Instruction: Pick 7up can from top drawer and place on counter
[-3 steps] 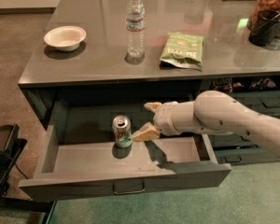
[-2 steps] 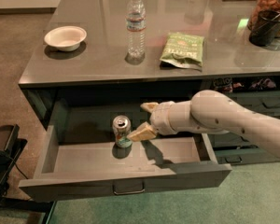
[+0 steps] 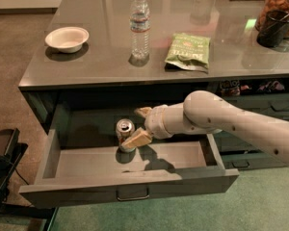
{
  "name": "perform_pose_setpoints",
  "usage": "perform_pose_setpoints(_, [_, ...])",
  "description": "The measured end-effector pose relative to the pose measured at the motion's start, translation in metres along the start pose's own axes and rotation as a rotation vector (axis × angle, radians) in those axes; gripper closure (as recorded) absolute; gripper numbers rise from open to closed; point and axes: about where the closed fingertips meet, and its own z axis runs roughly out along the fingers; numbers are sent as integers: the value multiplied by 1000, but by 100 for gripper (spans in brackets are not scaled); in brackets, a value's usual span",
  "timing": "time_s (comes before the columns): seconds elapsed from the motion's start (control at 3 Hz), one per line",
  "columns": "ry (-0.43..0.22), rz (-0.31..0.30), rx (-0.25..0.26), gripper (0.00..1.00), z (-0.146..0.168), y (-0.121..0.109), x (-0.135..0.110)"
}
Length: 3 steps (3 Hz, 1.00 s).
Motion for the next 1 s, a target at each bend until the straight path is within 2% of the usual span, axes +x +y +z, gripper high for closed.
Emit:
perform_pose_setpoints(0.33, [-5, -3, -44, 23, 17, 7, 0])
perform_pose_setpoints(0.67, [-18, 10, -69, 29, 31, 9, 2])
perform_pose_setpoints(1.0, [-18, 11, -71, 49, 32, 9, 2])
